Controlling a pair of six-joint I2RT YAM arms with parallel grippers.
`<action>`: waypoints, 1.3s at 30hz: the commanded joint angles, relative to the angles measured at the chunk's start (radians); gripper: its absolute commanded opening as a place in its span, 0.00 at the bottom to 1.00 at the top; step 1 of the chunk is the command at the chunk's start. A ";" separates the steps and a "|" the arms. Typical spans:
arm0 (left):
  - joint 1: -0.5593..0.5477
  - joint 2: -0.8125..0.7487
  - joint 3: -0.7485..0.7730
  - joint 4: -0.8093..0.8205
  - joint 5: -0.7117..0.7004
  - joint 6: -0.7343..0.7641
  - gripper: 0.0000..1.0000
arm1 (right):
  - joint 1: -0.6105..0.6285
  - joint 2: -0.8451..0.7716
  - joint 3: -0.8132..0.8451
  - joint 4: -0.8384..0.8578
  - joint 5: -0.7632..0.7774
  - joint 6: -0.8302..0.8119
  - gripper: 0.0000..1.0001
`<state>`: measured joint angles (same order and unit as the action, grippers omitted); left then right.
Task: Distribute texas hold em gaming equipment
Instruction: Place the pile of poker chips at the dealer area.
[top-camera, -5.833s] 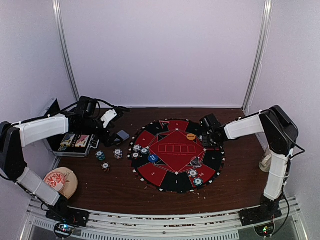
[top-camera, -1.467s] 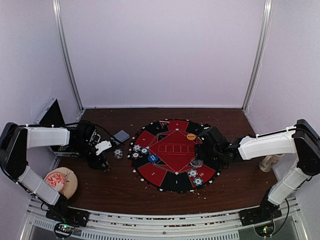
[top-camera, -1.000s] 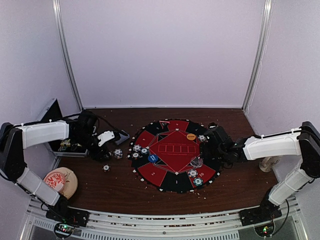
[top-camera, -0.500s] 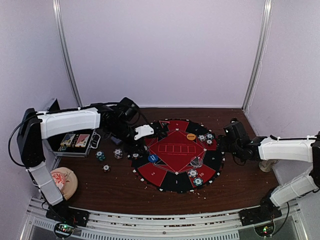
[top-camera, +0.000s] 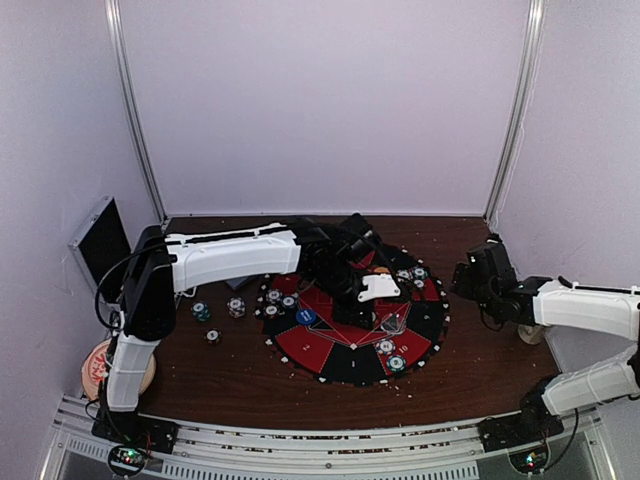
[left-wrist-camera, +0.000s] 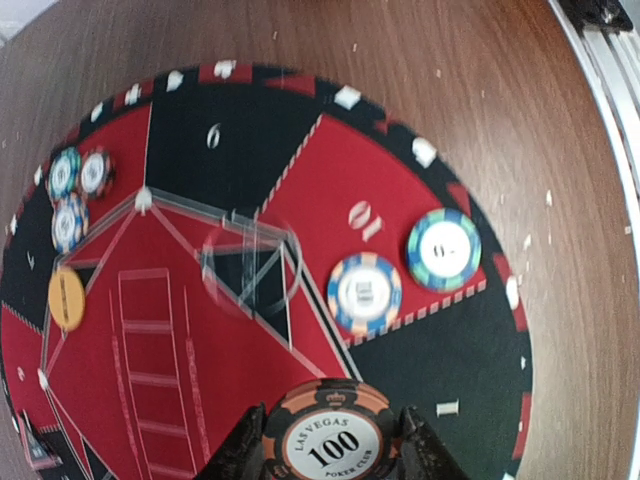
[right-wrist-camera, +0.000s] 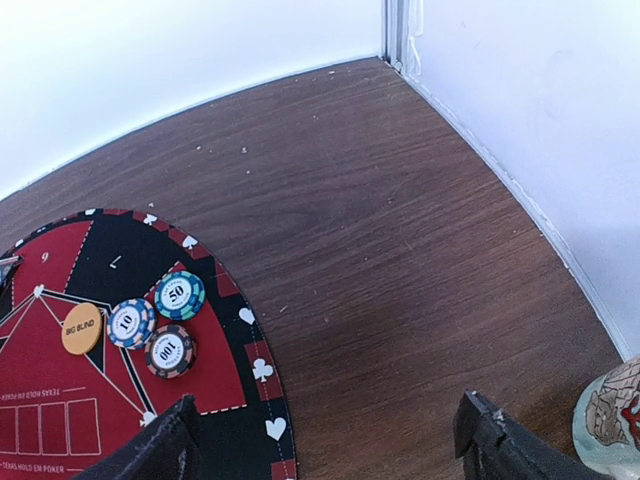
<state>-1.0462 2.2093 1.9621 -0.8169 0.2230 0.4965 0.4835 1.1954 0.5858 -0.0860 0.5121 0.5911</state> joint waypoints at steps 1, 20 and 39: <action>-0.046 0.072 0.146 -0.027 -0.012 -0.013 0.26 | -0.015 -0.039 -0.017 -0.017 0.051 0.023 0.89; -0.087 0.364 0.457 -0.024 0.084 -0.054 0.26 | -0.028 -0.231 -0.072 -0.040 0.142 0.072 0.89; -0.090 0.463 0.502 -0.001 0.054 -0.040 0.26 | -0.028 -0.202 -0.073 -0.009 0.087 0.055 0.88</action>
<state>-1.1378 2.6415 2.4329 -0.8391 0.2874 0.4503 0.4622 0.9932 0.5293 -0.1078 0.6022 0.6537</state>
